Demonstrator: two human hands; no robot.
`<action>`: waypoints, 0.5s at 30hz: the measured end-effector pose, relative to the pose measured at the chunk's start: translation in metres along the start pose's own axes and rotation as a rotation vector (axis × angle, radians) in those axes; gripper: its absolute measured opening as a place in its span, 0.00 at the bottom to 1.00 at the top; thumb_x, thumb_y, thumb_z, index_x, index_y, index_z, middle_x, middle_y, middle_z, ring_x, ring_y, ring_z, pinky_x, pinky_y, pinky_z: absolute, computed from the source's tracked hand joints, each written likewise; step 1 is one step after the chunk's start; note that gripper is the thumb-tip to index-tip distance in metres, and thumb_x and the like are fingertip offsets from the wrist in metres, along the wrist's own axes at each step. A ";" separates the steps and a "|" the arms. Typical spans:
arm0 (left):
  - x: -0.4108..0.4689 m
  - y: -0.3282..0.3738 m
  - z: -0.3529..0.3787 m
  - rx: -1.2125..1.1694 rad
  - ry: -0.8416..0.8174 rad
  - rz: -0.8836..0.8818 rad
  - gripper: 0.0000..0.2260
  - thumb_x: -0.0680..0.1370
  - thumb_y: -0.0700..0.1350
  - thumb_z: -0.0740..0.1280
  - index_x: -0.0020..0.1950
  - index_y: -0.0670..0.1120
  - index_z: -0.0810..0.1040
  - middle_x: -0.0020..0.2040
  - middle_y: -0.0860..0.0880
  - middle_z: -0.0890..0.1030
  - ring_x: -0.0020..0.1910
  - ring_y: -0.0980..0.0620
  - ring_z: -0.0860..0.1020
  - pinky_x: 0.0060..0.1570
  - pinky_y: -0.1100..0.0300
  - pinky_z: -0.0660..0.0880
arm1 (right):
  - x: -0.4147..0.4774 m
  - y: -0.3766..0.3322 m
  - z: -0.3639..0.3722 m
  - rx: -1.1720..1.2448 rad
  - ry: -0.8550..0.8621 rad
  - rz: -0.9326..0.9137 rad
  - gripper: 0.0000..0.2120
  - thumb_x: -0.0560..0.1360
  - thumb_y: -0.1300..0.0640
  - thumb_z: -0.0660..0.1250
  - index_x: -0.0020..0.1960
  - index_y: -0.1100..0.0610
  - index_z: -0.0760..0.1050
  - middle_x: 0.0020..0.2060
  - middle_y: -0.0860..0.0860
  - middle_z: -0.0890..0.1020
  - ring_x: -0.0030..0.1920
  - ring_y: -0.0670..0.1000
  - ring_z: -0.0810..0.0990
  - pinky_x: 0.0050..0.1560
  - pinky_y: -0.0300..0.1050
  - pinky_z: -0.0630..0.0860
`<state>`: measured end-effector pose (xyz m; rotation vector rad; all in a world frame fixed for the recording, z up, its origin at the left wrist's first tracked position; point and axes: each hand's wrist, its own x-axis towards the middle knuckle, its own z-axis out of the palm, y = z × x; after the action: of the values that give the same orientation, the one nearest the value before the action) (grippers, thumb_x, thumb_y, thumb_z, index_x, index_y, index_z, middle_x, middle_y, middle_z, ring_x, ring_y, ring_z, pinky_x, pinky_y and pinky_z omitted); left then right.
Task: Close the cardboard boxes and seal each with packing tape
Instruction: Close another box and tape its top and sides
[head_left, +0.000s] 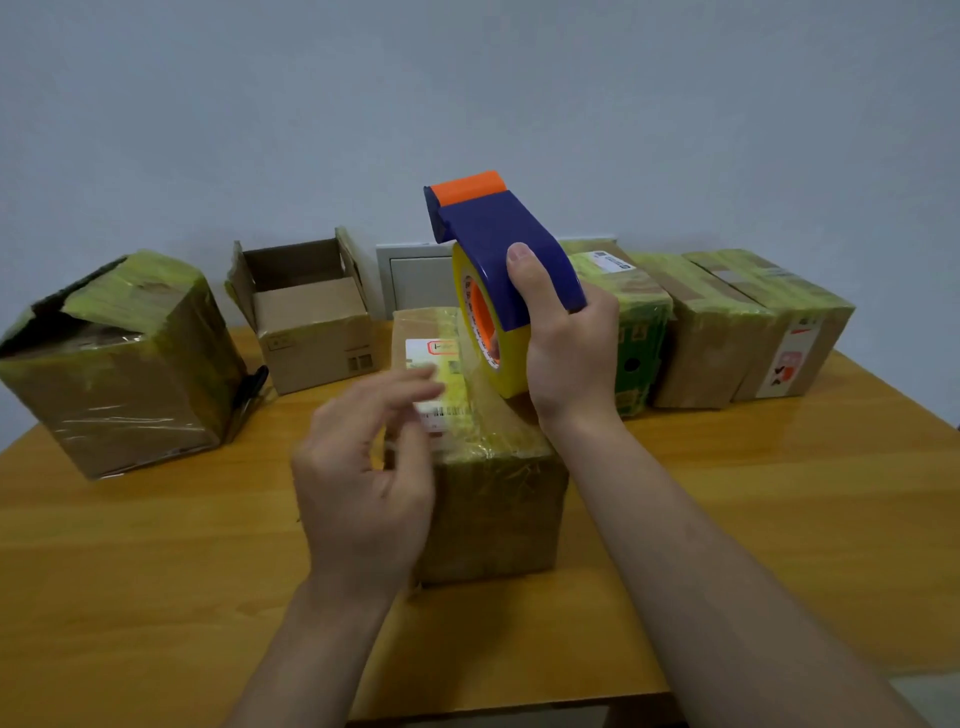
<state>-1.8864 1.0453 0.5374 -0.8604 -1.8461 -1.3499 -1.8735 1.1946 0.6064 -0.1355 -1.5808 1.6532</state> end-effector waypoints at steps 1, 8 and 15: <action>-0.001 0.006 0.005 0.050 -0.056 0.079 0.09 0.80 0.40 0.67 0.56 0.46 0.85 0.56 0.53 0.85 0.58 0.55 0.83 0.52 0.47 0.83 | 0.000 0.000 0.000 0.001 -0.002 -0.004 0.13 0.75 0.43 0.68 0.44 0.52 0.81 0.37 0.51 0.85 0.39 0.53 0.83 0.40 0.48 0.80; -0.009 -0.008 0.035 0.281 0.043 0.342 0.14 0.84 0.52 0.68 0.52 0.43 0.88 0.42 0.48 0.87 0.41 0.52 0.84 0.33 0.53 0.75 | 0.000 0.001 -0.001 0.049 -0.023 0.027 0.12 0.75 0.43 0.68 0.47 0.51 0.81 0.40 0.51 0.86 0.43 0.55 0.85 0.40 0.44 0.82; 0.004 0.007 0.030 0.353 -0.017 0.174 0.17 0.83 0.56 0.68 0.43 0.46 0.85 0.38 0.50 0.85 0.37 0.53 0.82 0.30 0.55 0.76 | 0.000 0.002 0.001 0.019 -0.019 0.029 0.09 0.77 0.43 0.69 0.47 0.48 0.80 0.40 0.46 0.86 0.44 0.50 0.85 0.43 0.43 0.82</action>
<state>-1.8870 1.0765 0.5369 -0.8234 -1.8983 -0.8781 -1.8746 1.1938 0.6050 -0.1342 -1.5840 1.6962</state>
